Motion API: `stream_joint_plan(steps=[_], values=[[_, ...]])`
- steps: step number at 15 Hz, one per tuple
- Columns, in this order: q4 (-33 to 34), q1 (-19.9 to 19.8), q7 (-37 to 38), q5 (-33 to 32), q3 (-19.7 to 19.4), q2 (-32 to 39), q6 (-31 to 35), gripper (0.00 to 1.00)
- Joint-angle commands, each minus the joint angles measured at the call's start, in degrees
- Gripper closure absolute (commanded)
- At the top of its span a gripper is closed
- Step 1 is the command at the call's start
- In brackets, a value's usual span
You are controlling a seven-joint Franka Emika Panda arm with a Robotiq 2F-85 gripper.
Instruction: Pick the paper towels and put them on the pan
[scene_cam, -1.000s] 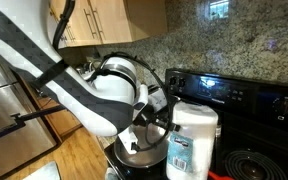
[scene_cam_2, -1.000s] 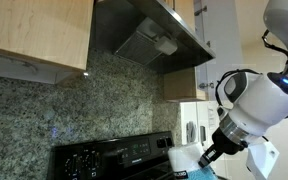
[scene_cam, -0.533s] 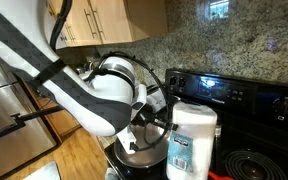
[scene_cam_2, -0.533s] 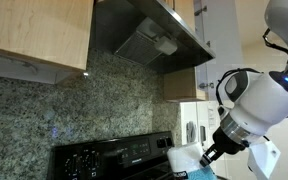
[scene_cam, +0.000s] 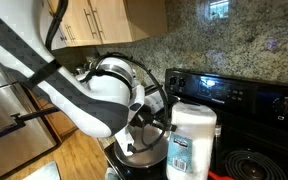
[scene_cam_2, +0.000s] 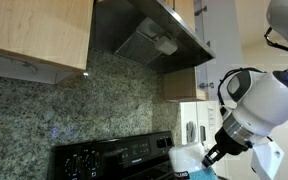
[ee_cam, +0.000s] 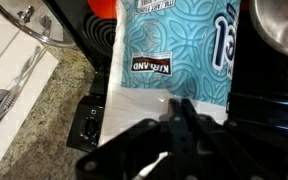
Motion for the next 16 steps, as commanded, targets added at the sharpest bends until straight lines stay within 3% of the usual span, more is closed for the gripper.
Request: stream_joint_plan(steps=[1,9,16], values=[[-5.92,1.14,1.47,-0.96,0.59,-5.3,-3.92,0.99],[-16.79,2.54,0.96,0.05,3.46,-15.62,-9.79,0.99],[-23.18,4.58,0.51,2.01,2.36,-26.53,-11.27,0.99]])
